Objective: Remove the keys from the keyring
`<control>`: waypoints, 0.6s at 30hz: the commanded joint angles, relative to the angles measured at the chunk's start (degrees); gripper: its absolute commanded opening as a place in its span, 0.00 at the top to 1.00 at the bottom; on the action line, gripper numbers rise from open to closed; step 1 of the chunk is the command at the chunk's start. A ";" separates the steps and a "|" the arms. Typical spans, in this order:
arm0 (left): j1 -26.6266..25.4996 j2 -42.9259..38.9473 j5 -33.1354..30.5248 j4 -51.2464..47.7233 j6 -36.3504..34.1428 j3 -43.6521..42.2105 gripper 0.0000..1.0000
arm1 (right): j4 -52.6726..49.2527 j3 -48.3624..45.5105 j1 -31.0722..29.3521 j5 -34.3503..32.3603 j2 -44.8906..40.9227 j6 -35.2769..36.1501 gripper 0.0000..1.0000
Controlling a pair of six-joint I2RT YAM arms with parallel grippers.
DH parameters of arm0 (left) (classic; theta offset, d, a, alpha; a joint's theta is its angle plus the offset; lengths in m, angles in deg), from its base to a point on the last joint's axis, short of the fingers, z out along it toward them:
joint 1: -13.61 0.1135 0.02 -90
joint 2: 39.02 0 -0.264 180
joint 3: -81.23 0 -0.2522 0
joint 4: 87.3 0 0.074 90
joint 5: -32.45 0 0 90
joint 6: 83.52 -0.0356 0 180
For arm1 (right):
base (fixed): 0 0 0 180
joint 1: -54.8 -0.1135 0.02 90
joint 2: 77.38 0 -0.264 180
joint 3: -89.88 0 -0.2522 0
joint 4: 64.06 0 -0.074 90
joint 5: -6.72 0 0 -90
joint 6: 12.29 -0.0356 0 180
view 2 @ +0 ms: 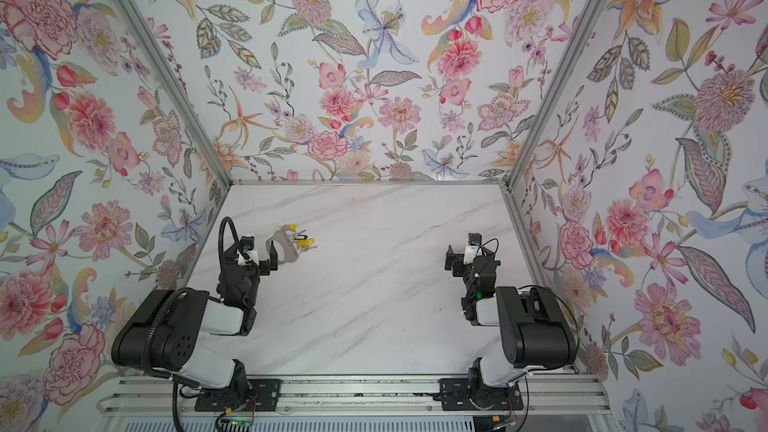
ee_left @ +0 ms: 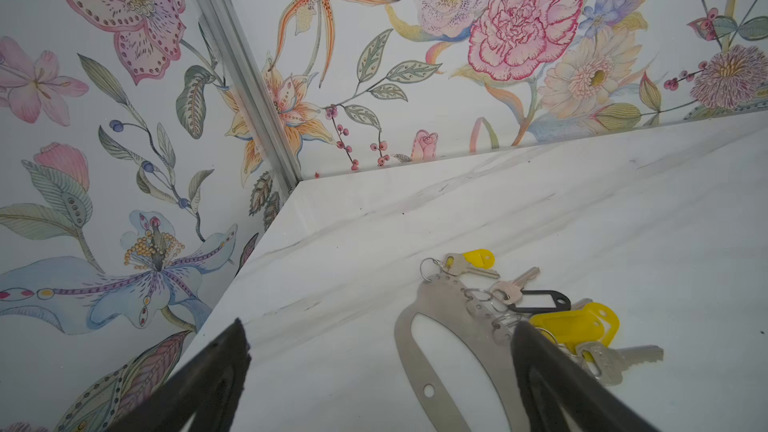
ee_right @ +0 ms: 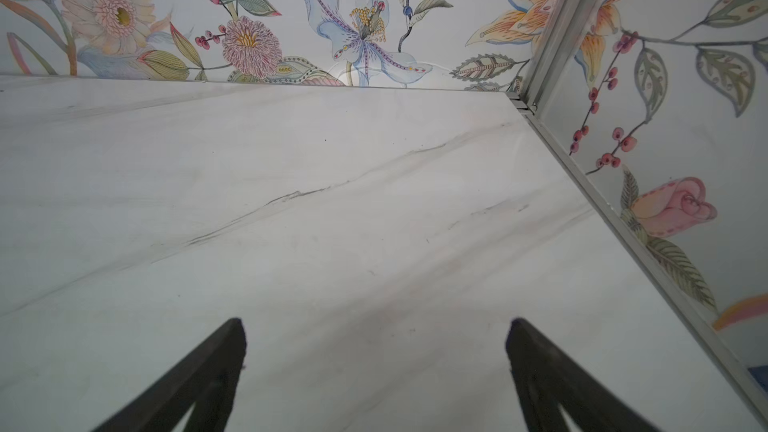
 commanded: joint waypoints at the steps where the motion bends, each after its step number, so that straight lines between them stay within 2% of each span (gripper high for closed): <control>1: 0.18 0.09 -0.08 1.97 0.75 -0.11 0.01 | 1.41 0.09 -0.05 -0.66 -0.27 -0.66 0.01; 18: 0.22 0.09 0.01 1.74 0.80 -0.02 0.01 | 1.37 0.04 0.04 -0.57 -0.29 -0.79 0.01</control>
